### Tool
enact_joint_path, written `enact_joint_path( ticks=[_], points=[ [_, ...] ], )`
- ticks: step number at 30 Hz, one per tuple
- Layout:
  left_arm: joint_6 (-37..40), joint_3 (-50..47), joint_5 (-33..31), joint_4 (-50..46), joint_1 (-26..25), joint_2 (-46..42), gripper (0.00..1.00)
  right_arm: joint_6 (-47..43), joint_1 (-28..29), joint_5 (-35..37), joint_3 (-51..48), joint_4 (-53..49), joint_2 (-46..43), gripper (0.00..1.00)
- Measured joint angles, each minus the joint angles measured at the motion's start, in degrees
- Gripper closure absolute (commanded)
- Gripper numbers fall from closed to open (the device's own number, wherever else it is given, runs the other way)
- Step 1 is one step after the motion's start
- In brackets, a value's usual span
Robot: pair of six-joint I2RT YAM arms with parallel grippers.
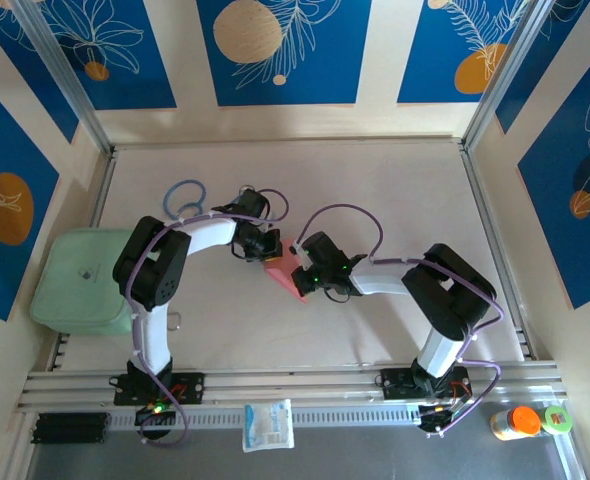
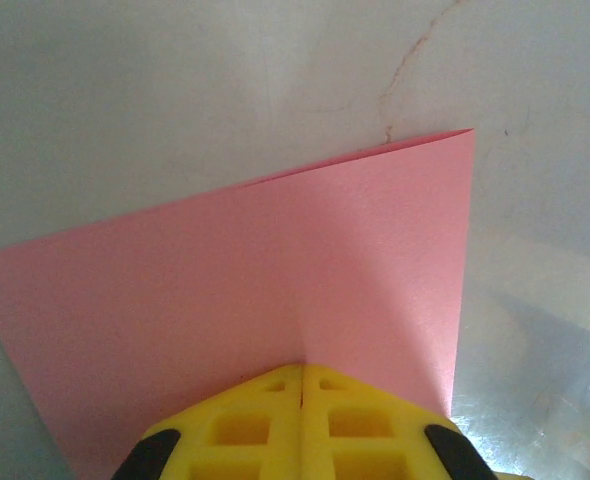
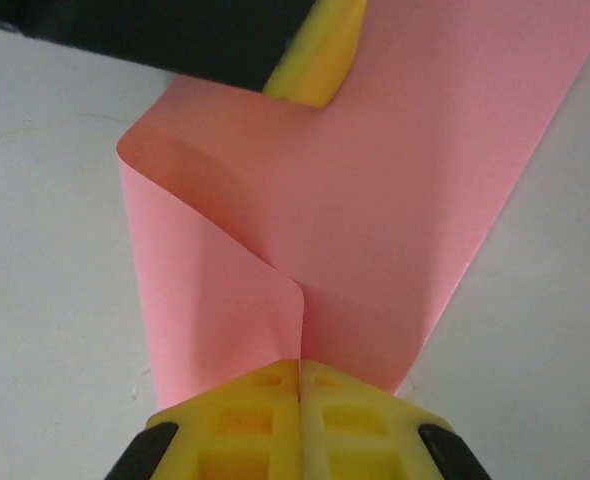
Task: Fold a paper plane with a square sheet of paper (pick it up from the middle)
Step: Third fold the triangle at the center of the table.
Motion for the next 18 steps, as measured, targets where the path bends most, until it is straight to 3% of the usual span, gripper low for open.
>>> enact_joint_path(
  ticks=[18],
  points=[
    [-0.02, 0.0, -0.02, 0.17, -0.11, 0.02, 0.98, 0.04, 0.28, 1.14, 0.26, -0.61, -0.02, 1.0]
  ],
)
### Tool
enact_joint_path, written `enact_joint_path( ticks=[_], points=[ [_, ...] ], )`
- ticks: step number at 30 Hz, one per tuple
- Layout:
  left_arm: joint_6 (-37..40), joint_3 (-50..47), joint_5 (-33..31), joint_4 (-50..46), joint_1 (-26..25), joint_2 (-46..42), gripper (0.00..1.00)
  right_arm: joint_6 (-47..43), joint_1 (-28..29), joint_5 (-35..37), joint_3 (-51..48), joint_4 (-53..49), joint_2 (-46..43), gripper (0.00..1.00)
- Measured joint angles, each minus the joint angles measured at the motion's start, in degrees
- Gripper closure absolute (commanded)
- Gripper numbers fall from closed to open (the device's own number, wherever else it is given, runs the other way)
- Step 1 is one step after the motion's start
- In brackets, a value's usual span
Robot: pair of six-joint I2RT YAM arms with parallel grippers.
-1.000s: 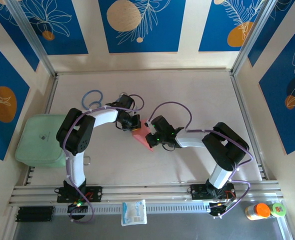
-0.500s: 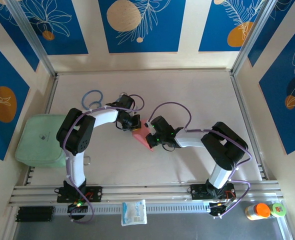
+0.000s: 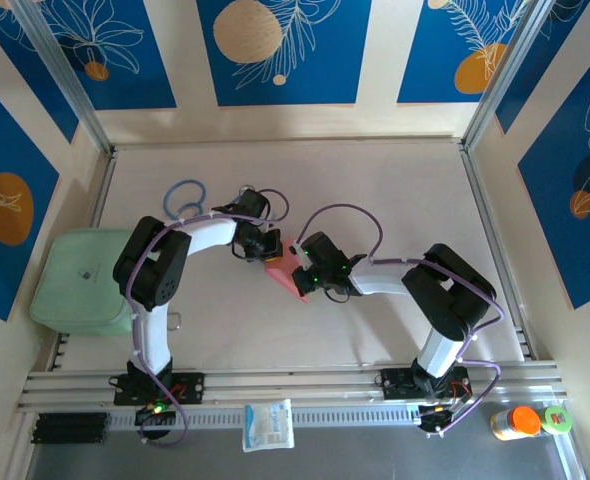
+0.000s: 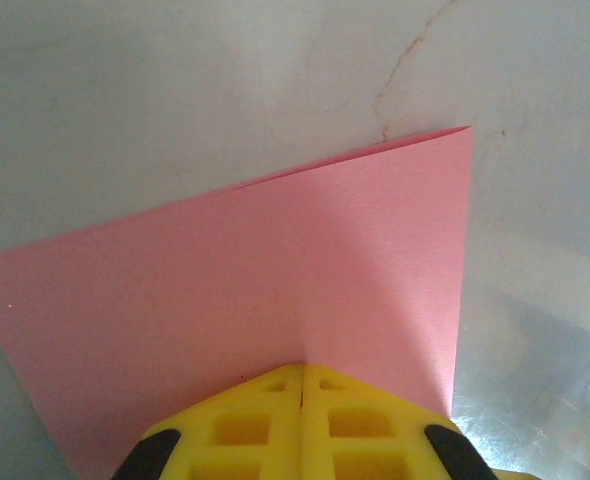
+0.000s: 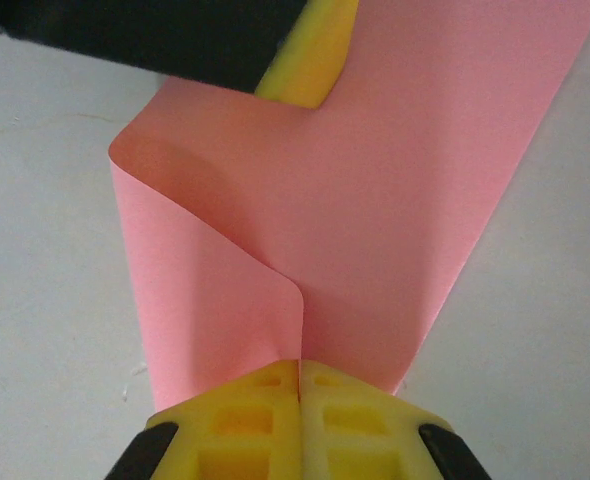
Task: Fold a paper plane with a square sheet of paper (pick it up from the middle)
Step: Third fold the triangle at the center of the table.
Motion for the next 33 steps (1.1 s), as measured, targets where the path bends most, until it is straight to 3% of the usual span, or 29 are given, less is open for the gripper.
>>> enact_joint_path(
  ticks=[21, 25, 28, 33],
  points=[
    [-0.02, 0.13, -0.02, -0.09, 0.0, 0.02, 0.96, 0.07, 0.0, 0.66, 0.37, -0.96, 0.0, 1.0],
    [-0.11, 0.63, -0.26, -0.74, -0.13, -0.04, 0.89, 0.24, 0.0, 0.63, 0.42, -1.01, 0.04, 1.0],
    [-1.03, 0.63, -0.57, -1.09, -0.2, -0.9, 0.77, 0.55, 0.0, 0.61, 0.74, -0.96, 0.39, 1.0],
    [-4.61, -1.49, -1.68, 0.55, -0.2, -7.02, 0.69, 0.87, -0.02, 0.59, 1.01, -0.98, 0.66, 1.0]
  ],
)
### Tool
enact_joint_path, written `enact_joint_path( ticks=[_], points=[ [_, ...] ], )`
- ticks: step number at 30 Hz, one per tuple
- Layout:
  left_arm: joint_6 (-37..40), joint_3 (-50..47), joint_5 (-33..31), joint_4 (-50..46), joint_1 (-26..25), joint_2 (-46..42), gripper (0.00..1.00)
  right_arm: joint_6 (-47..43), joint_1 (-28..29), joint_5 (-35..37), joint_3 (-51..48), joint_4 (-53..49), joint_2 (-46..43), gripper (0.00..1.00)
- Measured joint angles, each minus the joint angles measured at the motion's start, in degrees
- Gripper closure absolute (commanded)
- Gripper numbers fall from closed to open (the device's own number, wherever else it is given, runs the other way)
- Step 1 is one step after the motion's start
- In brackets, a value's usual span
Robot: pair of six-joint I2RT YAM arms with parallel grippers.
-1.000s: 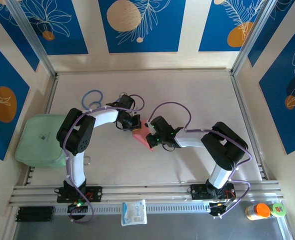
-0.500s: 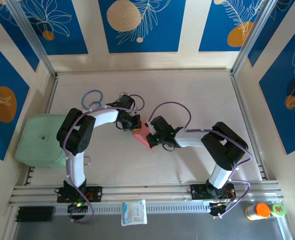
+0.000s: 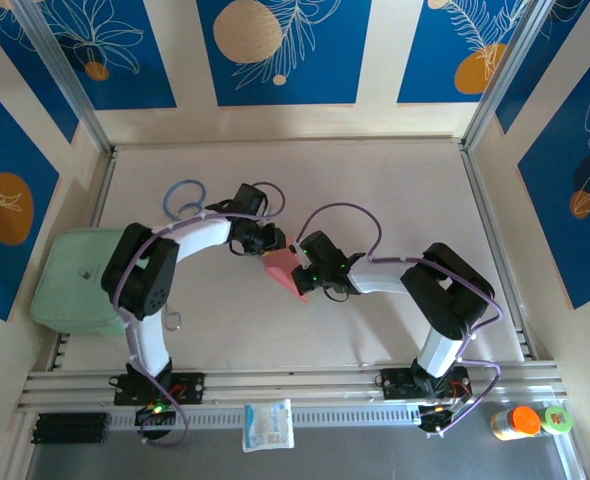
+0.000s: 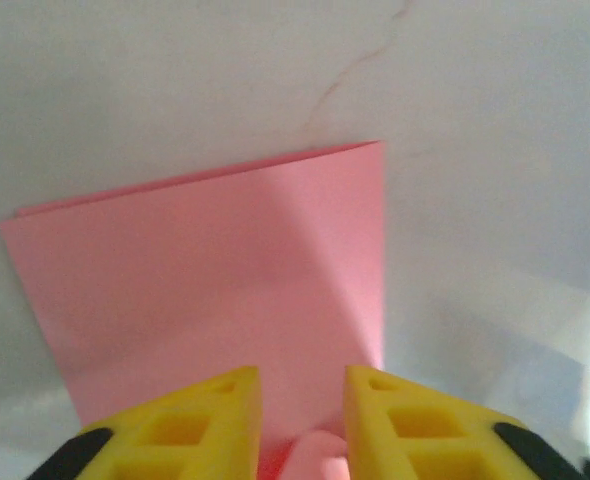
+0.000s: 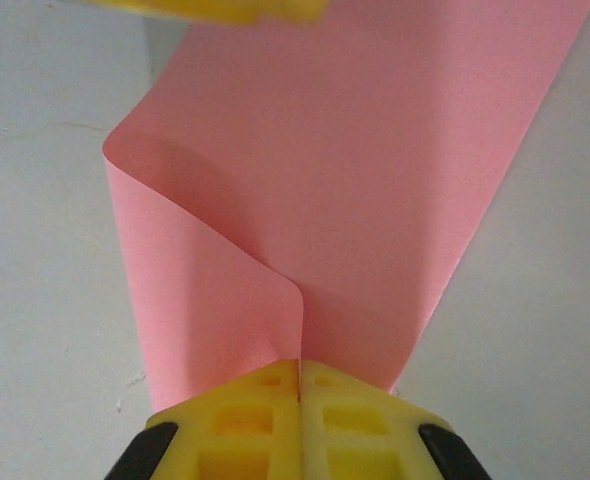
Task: Fold a paper plane with a square sheet of paper (pick it up from the middle)
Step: Third fold the triangle at the center of the table.
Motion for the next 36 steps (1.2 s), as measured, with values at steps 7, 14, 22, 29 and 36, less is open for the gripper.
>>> enact_joint_path(
  ticks=[7, 14, 22, 29, 36],
  points=[
    [-8.02, -9.09, 0.37, 6.99, -0.04, -8.35, 0.72, 0.28, -0.35, -0.5, 0.11, 0.0, 0.09, 1.0],
    [-15.8, -16.31, 1.27, 12.9, -1.68, -9.57, 0.8, 0.46, -0.48, -0.63, 0.24, -0.07, 0.2, 1.0],
    [-19.82, -17.51, 1.27, 17.16, -4.24, -9.53, 0.84, 0.63, -0.72, -0.87, 0.46, -0.24, 0.33, 1.0],
    [-20.63, -17.51, 1.27, 18.27, -4.5, -8.15, 0.86, 0.63, -0.72, -0.85, 0.55, -0.35, 0.37, 1.0],
    [-20.74, -17.84, 1.29, 18.38, -4.55, -7.87, 0.88, 0.66, -0.74, -0.85, 0.72, -0.48, 0.48, 1.0]
  ],
)
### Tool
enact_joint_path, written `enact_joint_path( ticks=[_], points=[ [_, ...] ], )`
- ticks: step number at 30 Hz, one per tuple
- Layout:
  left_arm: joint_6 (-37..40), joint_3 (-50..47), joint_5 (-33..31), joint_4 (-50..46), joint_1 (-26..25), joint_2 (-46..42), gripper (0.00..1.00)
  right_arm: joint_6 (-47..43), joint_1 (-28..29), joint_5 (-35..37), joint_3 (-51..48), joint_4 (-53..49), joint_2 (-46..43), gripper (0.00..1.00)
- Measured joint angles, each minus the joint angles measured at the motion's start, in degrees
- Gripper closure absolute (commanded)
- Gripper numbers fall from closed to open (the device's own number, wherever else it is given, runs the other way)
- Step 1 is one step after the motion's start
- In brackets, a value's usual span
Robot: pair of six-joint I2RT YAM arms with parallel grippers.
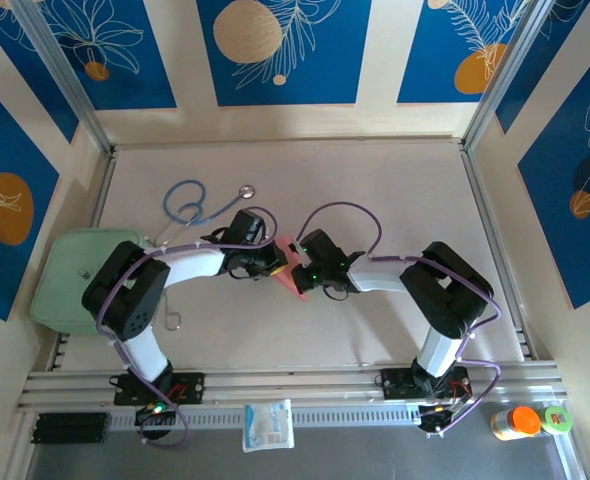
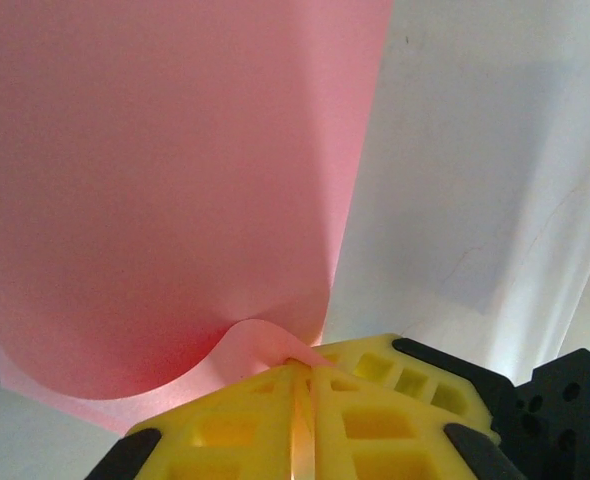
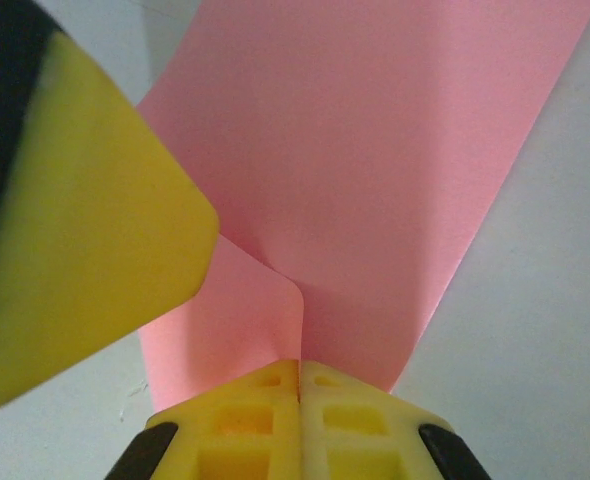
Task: Fold a paper plane with a square sheet of paper (pick it up from the middle)
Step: Third fold the triangle at the center of the table.
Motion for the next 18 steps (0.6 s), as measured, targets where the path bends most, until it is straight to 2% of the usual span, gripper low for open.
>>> enact_joint_path(
  ticks=[18],
  points=[
    [0.17, -2.34, -0.04, 0.02, -0.22, 0.79, 0.89, 0.22, -0.04, 0.0, 0.04, 0.0, 0.04, 1.0]
  ],
)
